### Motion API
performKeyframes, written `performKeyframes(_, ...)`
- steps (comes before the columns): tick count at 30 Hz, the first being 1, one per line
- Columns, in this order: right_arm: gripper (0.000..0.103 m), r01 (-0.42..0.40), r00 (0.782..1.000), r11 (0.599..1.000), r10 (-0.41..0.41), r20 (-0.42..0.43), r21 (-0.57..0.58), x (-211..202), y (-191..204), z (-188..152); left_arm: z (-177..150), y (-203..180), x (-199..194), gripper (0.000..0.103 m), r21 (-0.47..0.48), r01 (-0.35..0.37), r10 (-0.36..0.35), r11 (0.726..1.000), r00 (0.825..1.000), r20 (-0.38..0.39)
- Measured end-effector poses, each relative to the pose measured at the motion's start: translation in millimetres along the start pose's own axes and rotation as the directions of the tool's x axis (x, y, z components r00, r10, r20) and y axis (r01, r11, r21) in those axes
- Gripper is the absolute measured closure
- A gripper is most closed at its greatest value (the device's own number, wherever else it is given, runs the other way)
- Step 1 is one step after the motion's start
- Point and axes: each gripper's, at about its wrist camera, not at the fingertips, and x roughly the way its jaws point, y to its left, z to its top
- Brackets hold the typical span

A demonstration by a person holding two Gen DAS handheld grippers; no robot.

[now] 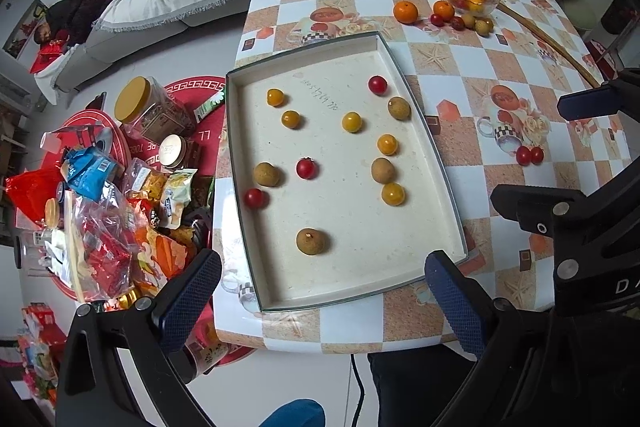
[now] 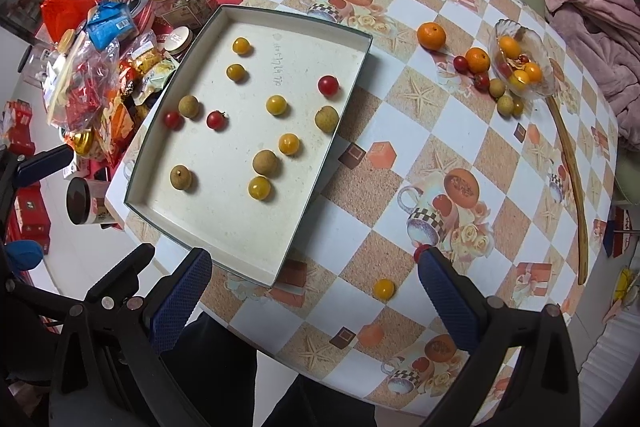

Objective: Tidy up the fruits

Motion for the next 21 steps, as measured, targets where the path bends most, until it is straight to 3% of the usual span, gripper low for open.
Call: performKeyframes(21, 0.0, -0.005, 1.0, 1.0, 0.005, 0.005, -0.013, 0.3, 3.2, -0.4, -2.1, -2.7, 2.6, 0.001, 0.007, 0.01, -0.009, 1.0, 1.0, -0.01)
